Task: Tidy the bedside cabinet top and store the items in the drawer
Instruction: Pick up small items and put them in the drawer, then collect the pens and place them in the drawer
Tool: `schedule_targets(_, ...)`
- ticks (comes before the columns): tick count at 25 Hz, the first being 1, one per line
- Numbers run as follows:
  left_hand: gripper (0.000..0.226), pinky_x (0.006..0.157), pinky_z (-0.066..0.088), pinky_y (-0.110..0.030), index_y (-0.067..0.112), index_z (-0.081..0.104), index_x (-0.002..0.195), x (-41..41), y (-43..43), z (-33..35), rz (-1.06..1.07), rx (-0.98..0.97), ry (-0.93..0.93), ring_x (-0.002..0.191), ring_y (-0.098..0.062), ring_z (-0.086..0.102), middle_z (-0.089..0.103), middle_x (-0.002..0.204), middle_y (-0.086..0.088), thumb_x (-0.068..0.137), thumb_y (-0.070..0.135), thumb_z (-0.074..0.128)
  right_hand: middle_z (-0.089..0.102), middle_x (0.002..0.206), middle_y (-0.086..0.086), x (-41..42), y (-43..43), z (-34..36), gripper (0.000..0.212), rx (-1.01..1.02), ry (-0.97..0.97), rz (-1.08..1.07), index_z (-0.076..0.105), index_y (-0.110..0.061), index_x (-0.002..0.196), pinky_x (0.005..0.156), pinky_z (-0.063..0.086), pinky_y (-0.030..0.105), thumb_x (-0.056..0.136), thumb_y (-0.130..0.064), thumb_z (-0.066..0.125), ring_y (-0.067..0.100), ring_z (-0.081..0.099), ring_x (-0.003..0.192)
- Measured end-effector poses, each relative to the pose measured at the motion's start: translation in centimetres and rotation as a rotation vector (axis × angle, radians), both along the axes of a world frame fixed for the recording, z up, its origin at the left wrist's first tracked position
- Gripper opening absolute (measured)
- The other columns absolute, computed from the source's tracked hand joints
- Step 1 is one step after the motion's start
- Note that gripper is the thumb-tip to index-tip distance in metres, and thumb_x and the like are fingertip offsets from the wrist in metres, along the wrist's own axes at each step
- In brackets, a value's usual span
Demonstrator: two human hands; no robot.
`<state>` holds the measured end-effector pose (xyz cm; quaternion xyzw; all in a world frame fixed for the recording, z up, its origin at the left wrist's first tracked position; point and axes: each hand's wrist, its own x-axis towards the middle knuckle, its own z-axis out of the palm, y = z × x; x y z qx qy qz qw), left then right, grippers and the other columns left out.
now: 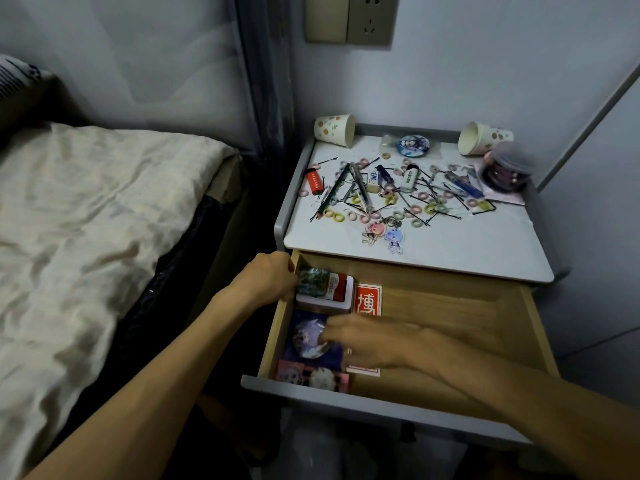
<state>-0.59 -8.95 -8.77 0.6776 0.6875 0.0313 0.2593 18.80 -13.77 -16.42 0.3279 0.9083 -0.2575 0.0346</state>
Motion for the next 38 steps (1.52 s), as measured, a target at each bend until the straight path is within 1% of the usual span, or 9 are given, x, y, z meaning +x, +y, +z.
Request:
schedule_targets(5, 0.019, 0.072, 0.059, -0.032, 0.015, 0.066, 0.108, -0.3, 1.2, 1.8, 0.022, 0.23, -0.226, 0.073, -0.012, 0.069, 0.07, 0.088, -0.004, 0.094, 0.013, 0.053, 0.069, 0.106, -0.006, 3.8, 4.5, 4.8, 0.019, 0.207, 0.252, -0.472, 0.068, -0.023, 0.109, 0.081, 0.05, 0.02, 0.093, -0.018, 0.06, -0.001, 0.058, 0.09)
schedule_targets(9, 0.023, 0.071, 0.058, -0.031, 0.013, 0.066, 0.11, 1.0, 4.2, 2.9, 0.032, 0.322, -0.291, 0.075, -0.014, 0.067, 0.069, 0.093, -0.005, 0.09, 0.01, 0.056, 0.07, 0.093, -0.004, 5.6, 8.2, 7.6, 0.016, 0.222, 0.389, -0.736, 0.072, -0.02, 0.104, 0.073, 0.052, 0.024, 0.09, -0.015, 0.065, 0.003, 0.06, 0.077)
schedule_targets(14, 0.033, 0.083, 0.054, -0.039, 0.013, 0.06, 0.12, 3.7, 8.5, 2.1, -0.034, 0.352, -0.106, 0.095, -0.026, 0.064, 0.066, 0.11, -0.008, 0.09, 0.027, 0.066, 0.067, 0.092, -0.005, 6.3, 11.8, 7.9, 0.014, 0.204, 0.349, -0.79, 0.07, -0.018, 0.104, 0.064, 0.046, 0.019, 0.091, -0.019, 0.065, 0.003, 0.061, 0.076)
schedule_targets(17, 0.037, 0.075, 0.051, -0.038, 0.007, 0.057, 0.114, 5.7, 10.8, 1.5, -0.086, 0.424, 0.043, 0.095, -0.035, 0.062, 0.064, 0.109, -0.013, 0.091, 0.035, 0.064, 0.071, 0.095, -0.002, 6.1, 14.0, 7.8, 0.016, 0.217, 0.304, -0.795, 0.069, -0.017, 0.104, 0.068, 0.053, 0.023, 0.091, -0.024, 0.066, 0.004, 0.063, 0.075)
schedule_targets(22, 0.019, 0.074, 0.046, -0.04, 0.003, 0.057, 0.108, 8.1, 14.1, 0.9, -0.126, 0.443, 0.226, 0.098, -0.039, 0.061, 0.062, 0.113, -0.02, 0.094, 0.014, 0.05, 0.07, 0.089, -0.001, 5.1, 16.6, 7.4, 0.023, 0.3, 0.241, -0.839, 0.065, -0.017, 0.104, 0.067, 0.057, 0.033, 0.09, -0.036, 0.065, 0.011, 0.066, 0.068)
schedule_targets(26, 0.022, 0.075, 0.046, -0.039, 0.005, 0.057, 0.112, 9.1, 16.0, 0.2, -0.126, 0.415, 0.332, 0.102, -0.038, 0.062, 0.062, 0.116, -0.02, 0.093, 0.009, 0.048, 0.062, 0.074, -0.002, 4.3, 19.0, 6.8, 0.024, 0.399, 0.095, -0.877, 0.057, -0.017, 0.091, 0.054, 0.05, 0.028, 0.087, -0.039, 0.068, 0.014, 0.06, 0.059)
schedule_targets(31, 0.019, 0.081, 0.05, -0.039, 0.002, 0.06, 0.107, 9.7, 17.7, 0.4, -0.098, 0.354, 0.202, 0.102, -0.038, 0.061, 0.061, 0.117, -0.022, 0.09, 0.011, 0.056, 0.058, 0.075, 0.003, 3.5, 20.3, 6.7, 0.019, 0.407, 0.027, -0.916, 0.045, -0.015, 0.083, 0.045, 0.033, 0.029, 0.083, -0.015, 0.064, 0.024, 0.055, 0.064)
schedule_targets(34, 0.021, 0.073, 0.052, -0.035, 0.003, 0.066, 0.103, 9.2, 18.0, 1.7, -0.006, 0.321, -0.033, 0.091, -0.033, 0.065, 0.067, 0.103, -0.017, 0.09, 0.019, 0.064, 0.063, 0.077, 0.003, 4.3, 20.2, 7.6, 0.009, 0.269, 0.151, -0.973, 0.061, -0.008, 0.092, 0.056, 0.054, 0.036, 0.087, -0.014, 0.066, 0.022, 0.064, 0.067)
schedule_targets(38, 0.013, 0.076, 0.056, -0.04, 0.007, 0.064, 0.082, 8.6, 16.2, 2.9, 0.105, 0.147, -0.533, 0.072, -0.024, 0.064, 0.067, 0.079, -0.013, 0.092, 0.013, 0.061, 0.072, 0.091, 0.003, 6.2, 18.5, 9.5, 0.024, 0.062, 0.413, -1.058, 0.068, -0.01, 0.104, 0.075, 0.057, 0.035, 0.088, -0.028, 0.069, 0.016, 0.068, 0.078)
